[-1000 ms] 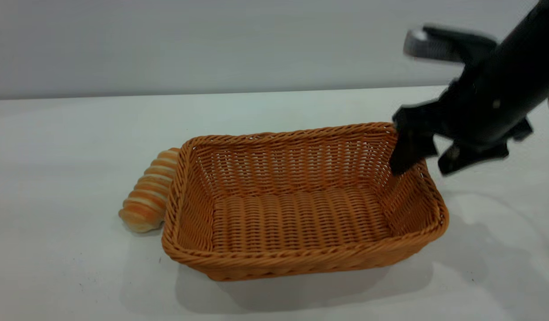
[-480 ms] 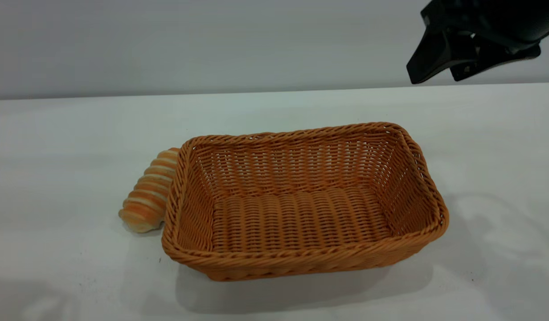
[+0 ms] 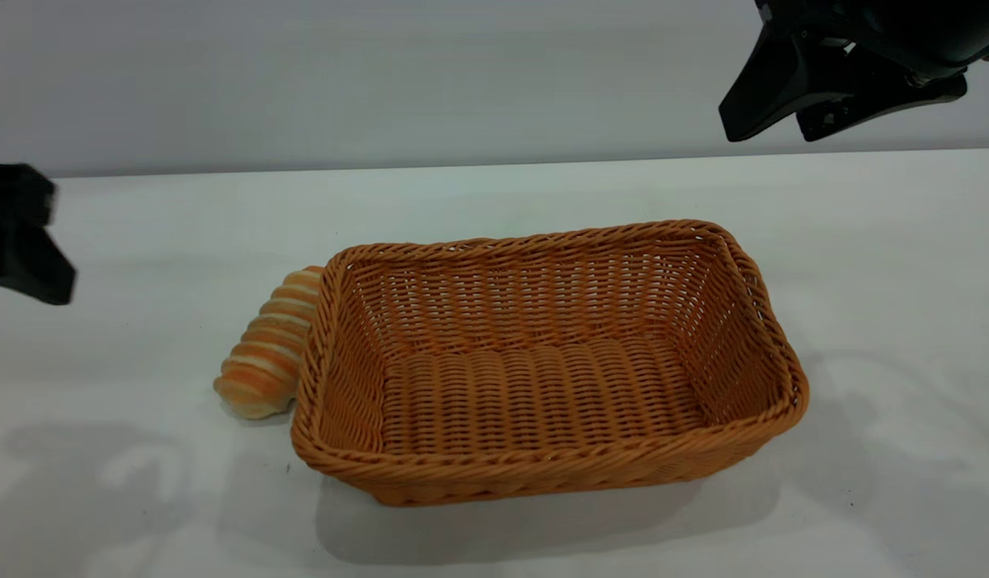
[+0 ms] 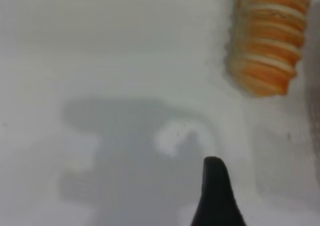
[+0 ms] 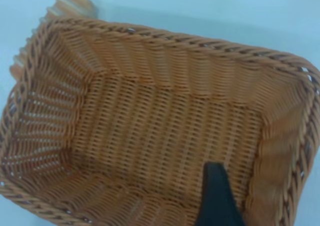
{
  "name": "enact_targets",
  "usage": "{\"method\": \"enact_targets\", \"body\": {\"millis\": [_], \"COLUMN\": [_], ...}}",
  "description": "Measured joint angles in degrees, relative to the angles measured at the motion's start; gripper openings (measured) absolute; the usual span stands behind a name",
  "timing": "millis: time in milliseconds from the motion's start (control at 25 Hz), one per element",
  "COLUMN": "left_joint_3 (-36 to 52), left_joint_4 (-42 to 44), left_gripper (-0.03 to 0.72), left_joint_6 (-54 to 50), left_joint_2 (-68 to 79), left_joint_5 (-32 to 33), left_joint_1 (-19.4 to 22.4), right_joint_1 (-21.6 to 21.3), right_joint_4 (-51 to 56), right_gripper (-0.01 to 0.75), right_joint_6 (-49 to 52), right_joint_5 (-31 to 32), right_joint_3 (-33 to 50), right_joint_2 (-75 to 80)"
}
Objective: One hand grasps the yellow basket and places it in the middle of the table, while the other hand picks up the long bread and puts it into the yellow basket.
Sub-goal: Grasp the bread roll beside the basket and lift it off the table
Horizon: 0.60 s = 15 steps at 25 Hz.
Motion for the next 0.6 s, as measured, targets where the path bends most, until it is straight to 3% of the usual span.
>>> {"method": "enact_targets", "body": {"millis": [240, 600], "left_joint_3": [-7.0, -20.3], "left_joint_4": [0.0, 0.0], "left_gripper": [0.559, 0.559], "left_joint_6": [0.0, 0.0], "left_joint_2": [10.8, 27.2], "left_joint_5": [-1.8, -2.1], "left_joint_1": [-0.5, -8.5], "right_joint_1": [0.0, 0.0], "right_joint_4": [4.0, 4.7], "right_gripper": [0.559, 0.559], "right_joint_6": [-4.6, -6.3], "right_joint_5": [0.0, 0.0], "right_joint_3": [0.0, 0.0], "right_joint_2": [0.0, 0.0]}}
